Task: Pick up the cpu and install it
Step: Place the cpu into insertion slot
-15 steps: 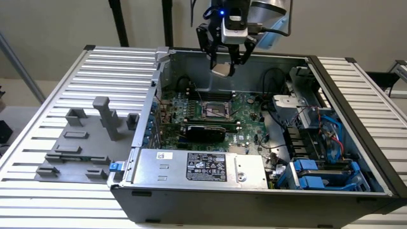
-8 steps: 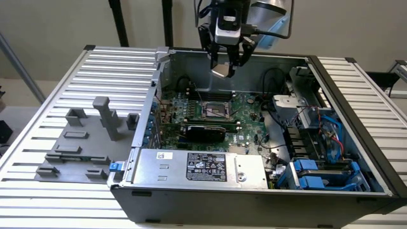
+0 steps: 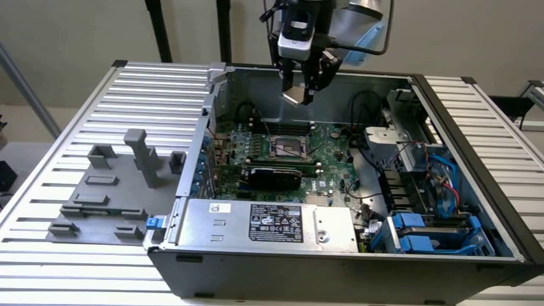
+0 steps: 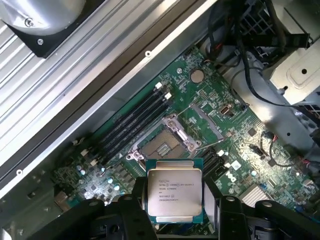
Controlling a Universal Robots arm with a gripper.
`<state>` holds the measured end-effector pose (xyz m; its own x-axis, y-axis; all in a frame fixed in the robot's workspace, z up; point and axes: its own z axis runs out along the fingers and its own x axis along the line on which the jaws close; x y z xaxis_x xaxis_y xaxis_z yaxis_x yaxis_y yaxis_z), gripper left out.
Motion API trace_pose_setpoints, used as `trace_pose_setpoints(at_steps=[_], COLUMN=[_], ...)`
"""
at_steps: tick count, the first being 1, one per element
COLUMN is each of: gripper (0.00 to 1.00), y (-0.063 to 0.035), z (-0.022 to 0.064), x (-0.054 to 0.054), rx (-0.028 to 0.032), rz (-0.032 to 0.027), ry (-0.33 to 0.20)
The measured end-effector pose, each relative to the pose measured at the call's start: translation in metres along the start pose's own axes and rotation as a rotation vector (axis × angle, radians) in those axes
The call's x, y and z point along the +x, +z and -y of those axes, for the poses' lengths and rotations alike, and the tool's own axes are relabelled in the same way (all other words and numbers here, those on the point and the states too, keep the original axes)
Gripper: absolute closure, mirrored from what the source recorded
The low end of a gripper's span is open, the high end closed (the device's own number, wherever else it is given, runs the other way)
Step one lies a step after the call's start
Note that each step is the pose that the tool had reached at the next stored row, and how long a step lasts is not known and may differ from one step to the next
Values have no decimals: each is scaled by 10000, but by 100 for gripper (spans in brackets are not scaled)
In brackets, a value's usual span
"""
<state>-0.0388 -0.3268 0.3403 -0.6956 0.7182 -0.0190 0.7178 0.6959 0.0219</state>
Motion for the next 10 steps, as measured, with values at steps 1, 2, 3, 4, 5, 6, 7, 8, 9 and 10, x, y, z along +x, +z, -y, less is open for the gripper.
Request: trace_pose_setpoints(at_steps=[1, 2, 3, 4, 5, 6, 7, 8, 9, 10], gripper=[45, 45, 45, 45, 45, 45, 45, 45, 45, 45], y=[2, 3, 5, 6, 8, 10, 11, 13, 14, 16], z=[0, 0, 0, 0, 0, 0, 0, 0, 0, 0], x=[0, 0, 0, 0, 0, 0, 0, 0, 0, 0], rx=[3, 6, 10, 13, 16, 20, 23, 27, 30, 34], rz=[4, 8, 12, 16, 19, 24, 27, 32, 36, 40], ry=[179, 359, 545, 725, 904, 1084, 1270, 1455, 1629, 1809])
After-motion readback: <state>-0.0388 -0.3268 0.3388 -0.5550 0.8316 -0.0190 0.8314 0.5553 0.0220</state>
